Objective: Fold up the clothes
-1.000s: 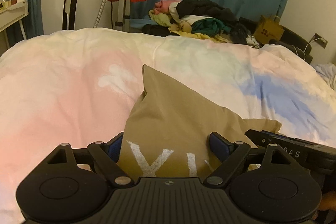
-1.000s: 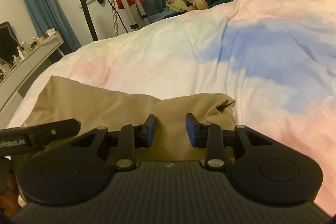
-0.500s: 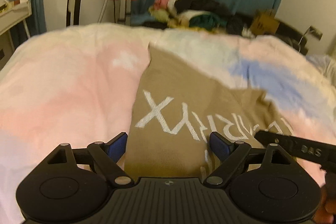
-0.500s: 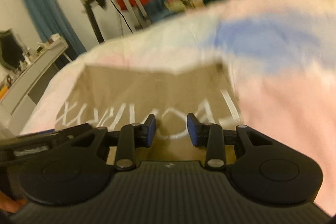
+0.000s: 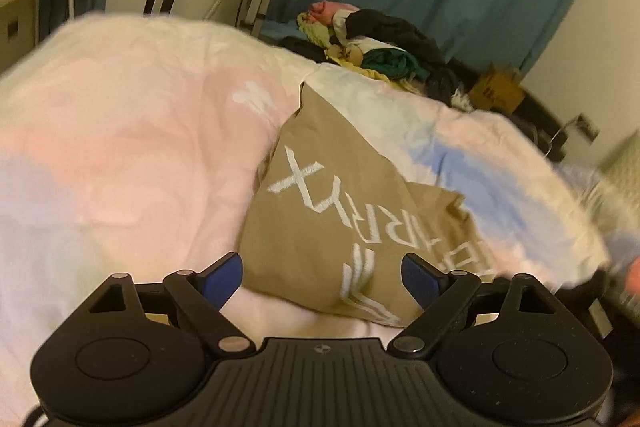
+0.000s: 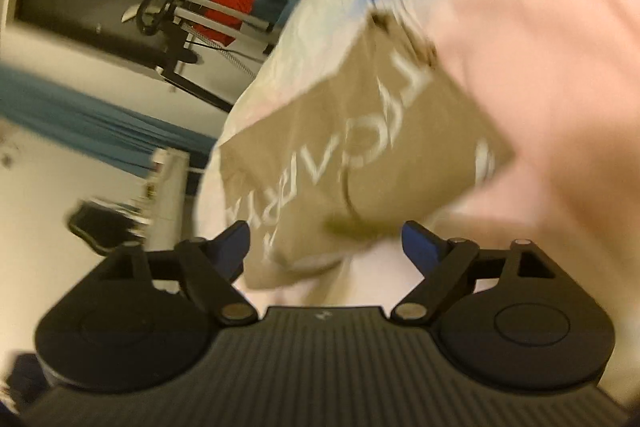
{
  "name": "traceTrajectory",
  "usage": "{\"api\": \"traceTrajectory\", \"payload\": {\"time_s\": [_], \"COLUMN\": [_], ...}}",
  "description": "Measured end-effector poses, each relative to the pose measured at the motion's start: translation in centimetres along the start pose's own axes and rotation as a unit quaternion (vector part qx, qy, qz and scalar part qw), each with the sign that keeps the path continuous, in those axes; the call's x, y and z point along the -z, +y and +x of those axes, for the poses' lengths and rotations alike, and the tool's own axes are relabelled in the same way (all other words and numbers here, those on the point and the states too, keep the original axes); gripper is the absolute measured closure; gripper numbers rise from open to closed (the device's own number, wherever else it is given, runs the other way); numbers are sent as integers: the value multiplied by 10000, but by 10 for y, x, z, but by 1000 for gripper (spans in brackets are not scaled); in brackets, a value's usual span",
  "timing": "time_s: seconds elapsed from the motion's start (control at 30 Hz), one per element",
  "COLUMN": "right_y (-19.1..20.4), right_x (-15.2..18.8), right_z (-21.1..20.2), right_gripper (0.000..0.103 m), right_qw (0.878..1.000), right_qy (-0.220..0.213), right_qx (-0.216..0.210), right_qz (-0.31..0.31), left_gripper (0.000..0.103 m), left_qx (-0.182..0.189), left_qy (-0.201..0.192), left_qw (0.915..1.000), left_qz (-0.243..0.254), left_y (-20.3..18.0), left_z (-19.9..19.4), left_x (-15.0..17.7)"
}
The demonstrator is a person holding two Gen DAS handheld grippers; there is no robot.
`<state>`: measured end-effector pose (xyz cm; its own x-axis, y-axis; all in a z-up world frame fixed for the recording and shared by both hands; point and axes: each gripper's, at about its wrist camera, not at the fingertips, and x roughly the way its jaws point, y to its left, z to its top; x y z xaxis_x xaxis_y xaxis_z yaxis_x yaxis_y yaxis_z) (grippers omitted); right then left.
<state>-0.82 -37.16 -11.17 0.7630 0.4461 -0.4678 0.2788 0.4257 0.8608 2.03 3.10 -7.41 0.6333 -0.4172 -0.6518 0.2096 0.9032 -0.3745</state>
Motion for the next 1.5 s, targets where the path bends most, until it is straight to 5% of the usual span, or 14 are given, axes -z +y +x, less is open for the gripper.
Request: {"api": "traceTrajectory", "payload": {"time_s": [0.17, 0.4, 0.47, 0.57, 0.67, 0.87, 0.97, 1.07, 1.23, 1.33, 1.5], "right_y": [-41, -74, -73, -68, -56, -19, -11, -16, -26, -21, -22], "right_x": [2, -9, -14, -18, -19, -28, -30, -28, -31, -43, -89], "right_z": [24, 42, 45, 47, 41, 18, 6, -5, -36, -53, -84], "right_gripper": [17, 19, 26, 66, 80, 85, 85, 85, 85, 85, 84], "right_qw": [9874, 9629, 9628, 9698, 9744, 9784, 9793, 9784, 9768, 9755, 9704], "right_qy": [285, -427, -503, -464, -521, -602, -605, -634, -739, -829, -1062], "right_qx": [-650, -714, -668, -339, -524, -1088, -1162, -1078, -932, -930, -836], "right_qz": [1413, 2565, 2571, 2370, 2123, 1651, 1542, 1643, 1779, 1811, 2002], "left_gripper": [15, 14, 14, 14, 14, 15, 17, 28, 57, 65, 69], "left_qx": [783, 1842, 2002, 2138, 2166, 2219, 2226, 2159, 2236, 2212, 1934], "left_qy": [425, 980, 1077, 1309, 1376, 863, 719, 731, 777, 1120, 1623], "left_qw": [9905, 9518, 9447, 9338, 9280, 9157, 9020, 9114, 9027, 9025, 9259], "left_qz": [-1047, -2249, -2363, -2552, -2701, -3238, -3630, -3426, -3593, -3521, -2811], "left_y": [18, 34, 32, 30, 29, 47, 61, 56, 47, 27, -48], "left_z": [14, 44, 55, 75, 87, 83, 79, 75, 67, 63, 76], "left_x": [2, 12, 16, 22, 28, 29, 31, 32, 31, 12, -44]}}
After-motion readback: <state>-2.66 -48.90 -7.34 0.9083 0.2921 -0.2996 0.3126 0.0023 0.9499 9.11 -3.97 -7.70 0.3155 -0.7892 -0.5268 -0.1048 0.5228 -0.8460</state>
